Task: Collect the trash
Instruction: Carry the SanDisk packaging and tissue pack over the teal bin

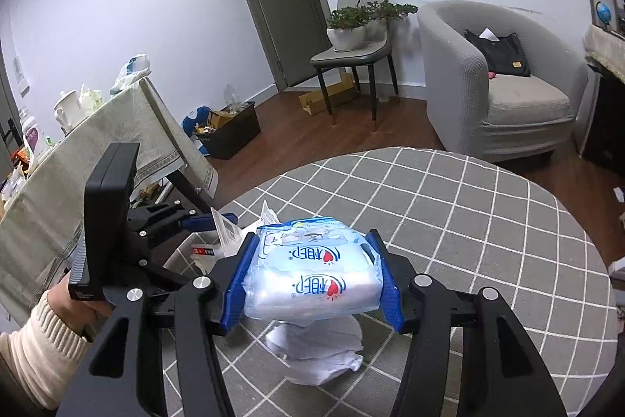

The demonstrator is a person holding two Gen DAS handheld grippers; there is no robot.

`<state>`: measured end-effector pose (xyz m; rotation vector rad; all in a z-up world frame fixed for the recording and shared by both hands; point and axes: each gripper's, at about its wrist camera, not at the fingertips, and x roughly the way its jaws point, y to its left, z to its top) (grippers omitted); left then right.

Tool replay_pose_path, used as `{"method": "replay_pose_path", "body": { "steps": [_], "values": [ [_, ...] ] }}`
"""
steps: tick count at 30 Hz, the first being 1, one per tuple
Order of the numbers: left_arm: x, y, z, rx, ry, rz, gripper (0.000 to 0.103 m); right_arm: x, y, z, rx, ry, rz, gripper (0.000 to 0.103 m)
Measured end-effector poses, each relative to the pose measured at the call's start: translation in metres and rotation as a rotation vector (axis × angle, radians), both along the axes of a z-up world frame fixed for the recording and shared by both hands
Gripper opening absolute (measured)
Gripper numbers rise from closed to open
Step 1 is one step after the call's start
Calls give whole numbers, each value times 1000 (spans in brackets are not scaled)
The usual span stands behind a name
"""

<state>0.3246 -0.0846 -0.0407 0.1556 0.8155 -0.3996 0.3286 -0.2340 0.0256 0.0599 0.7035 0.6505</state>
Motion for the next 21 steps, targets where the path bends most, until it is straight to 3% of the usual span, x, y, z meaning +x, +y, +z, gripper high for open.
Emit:
{"method": "replay_pose_path", "body": {
  "steps": [5, 13, 21],
  "values": [
    [-10, 8, 4, -67, 11, 34, 77, 2, 6, 5, -10, -6, -17, 57],
    [-26, 37, 16, -42, -47, 100, 77, 2, 32, 9, -2, -12, -49, 57],
    [-40, 92, 27, -89, -77, 201, 77, 4, 71, 12, 17, -25, -53, 57]
  ]
}}
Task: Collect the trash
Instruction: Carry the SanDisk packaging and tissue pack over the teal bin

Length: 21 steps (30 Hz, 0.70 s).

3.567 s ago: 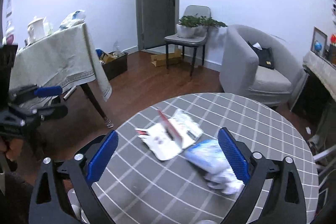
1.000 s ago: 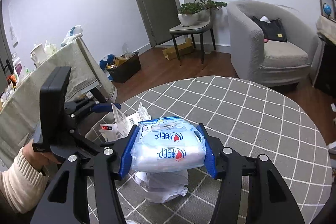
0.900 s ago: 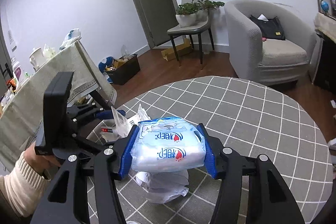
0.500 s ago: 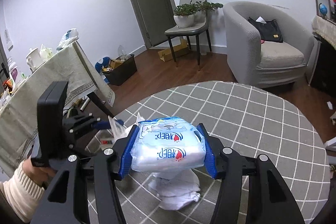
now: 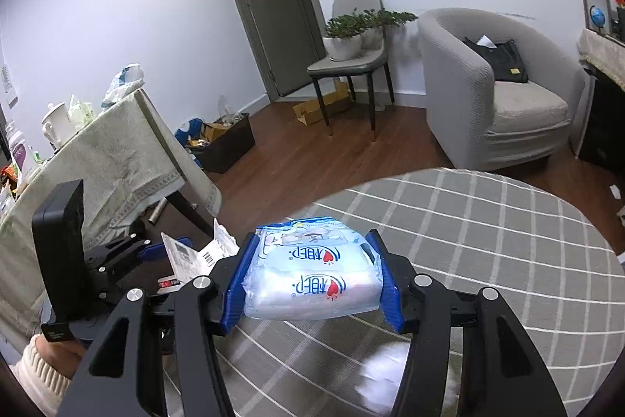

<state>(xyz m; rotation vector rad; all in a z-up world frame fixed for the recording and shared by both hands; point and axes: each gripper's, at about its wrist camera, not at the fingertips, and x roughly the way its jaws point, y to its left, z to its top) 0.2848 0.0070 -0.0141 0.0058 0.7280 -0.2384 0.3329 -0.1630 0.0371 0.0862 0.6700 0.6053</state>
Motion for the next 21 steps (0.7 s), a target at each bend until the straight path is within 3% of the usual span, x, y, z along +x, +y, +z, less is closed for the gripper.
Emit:
{"method": "replay_pose_path", "body": {
  "steps": [8, 21],
  "values": [
    [-7, 43, -6, -14, 4, 81, 77, 7, 48, -1, 1, -13, 27, 57],
    [-19, 108, -48, 6, 133, 140, 77, 9, 124, -9, 55, 26, 82, 57]
  ]
}}
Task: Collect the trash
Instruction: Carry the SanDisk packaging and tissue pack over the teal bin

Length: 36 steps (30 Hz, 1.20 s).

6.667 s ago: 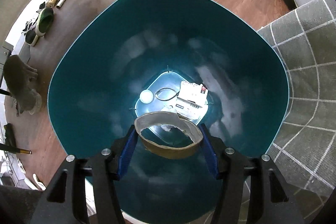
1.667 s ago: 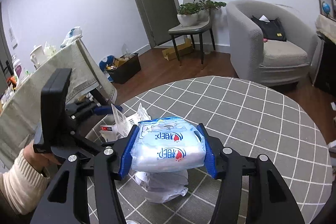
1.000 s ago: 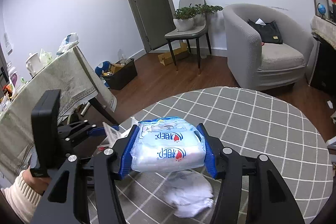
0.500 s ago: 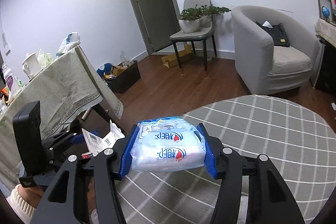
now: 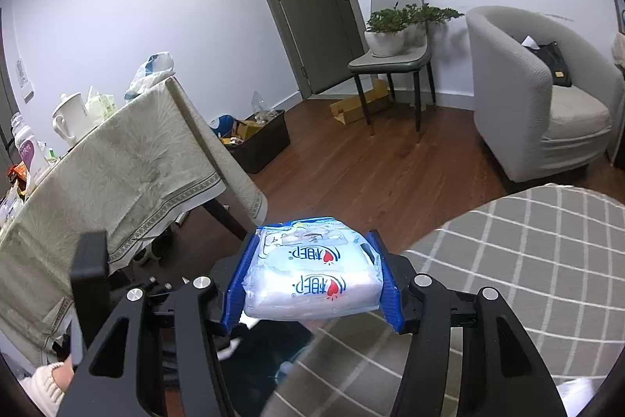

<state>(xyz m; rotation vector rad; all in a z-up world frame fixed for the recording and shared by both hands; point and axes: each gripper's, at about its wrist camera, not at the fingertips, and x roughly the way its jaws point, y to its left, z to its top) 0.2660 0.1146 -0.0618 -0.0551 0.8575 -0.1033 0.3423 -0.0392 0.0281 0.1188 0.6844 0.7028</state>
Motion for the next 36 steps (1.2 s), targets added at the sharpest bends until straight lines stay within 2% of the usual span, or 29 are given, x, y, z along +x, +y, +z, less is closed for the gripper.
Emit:
{"method": "replay_pose_path", "body": {
  "steps": [10, 15, 28, 36],
  "values": [
    [-6, 34, -46, 31, 135, 20, 77, -8, 74, -20, -26, 65, 64, 57],
    [-7, 53, -70, 22, 205, 41, 77, -10, 108, -34, -84, 97, 86, 57],
    [-16, 88, -124, -46, 386, 77, 77, -6, 162, -86, -236, 221, 107, 57],
    [-25, 93, -163, -39, 481, 61, 77, -8, 189, -122, -297, 315, 150, 57]
  ]
}}
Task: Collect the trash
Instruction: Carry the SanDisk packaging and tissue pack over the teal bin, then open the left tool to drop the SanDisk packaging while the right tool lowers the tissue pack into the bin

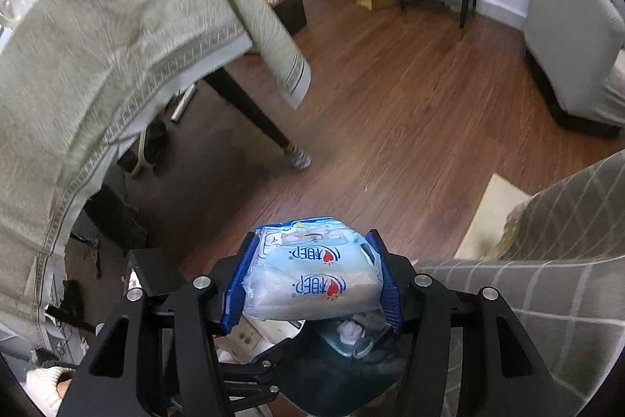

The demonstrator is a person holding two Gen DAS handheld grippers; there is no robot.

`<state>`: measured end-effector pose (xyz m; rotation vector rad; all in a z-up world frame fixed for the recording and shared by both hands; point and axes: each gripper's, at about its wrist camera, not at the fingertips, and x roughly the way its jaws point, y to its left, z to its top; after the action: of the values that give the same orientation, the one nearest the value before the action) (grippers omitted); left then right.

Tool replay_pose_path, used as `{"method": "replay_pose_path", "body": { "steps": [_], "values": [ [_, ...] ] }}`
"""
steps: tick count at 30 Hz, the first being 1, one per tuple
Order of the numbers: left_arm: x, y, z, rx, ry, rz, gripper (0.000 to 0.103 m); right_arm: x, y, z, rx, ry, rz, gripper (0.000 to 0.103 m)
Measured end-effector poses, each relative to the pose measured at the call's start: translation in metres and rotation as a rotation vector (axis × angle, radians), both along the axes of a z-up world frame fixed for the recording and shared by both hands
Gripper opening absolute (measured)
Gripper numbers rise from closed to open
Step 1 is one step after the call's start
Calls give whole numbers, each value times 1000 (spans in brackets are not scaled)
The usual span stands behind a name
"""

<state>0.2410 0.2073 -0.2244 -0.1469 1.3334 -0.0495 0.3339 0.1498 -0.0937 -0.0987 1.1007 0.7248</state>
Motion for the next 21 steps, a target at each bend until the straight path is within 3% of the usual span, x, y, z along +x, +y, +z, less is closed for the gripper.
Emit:
{"method": "replay_pose_path", "body": {
  "steps": [9, 14, 21],
  "values": [
    [-9, 4, -30, -2, 58, -20, 78, 2, 15, -33, -66, 58, 12, 57],
    [-11, 6, -29, 16, 43, -24, 88, 1, 17, -47, -99, 85, 18, 57],
    [-15, 14, -20, 7, 20, -20, 90, -2, 24, -62, -131, 108, 30, 57]
  ]
}}
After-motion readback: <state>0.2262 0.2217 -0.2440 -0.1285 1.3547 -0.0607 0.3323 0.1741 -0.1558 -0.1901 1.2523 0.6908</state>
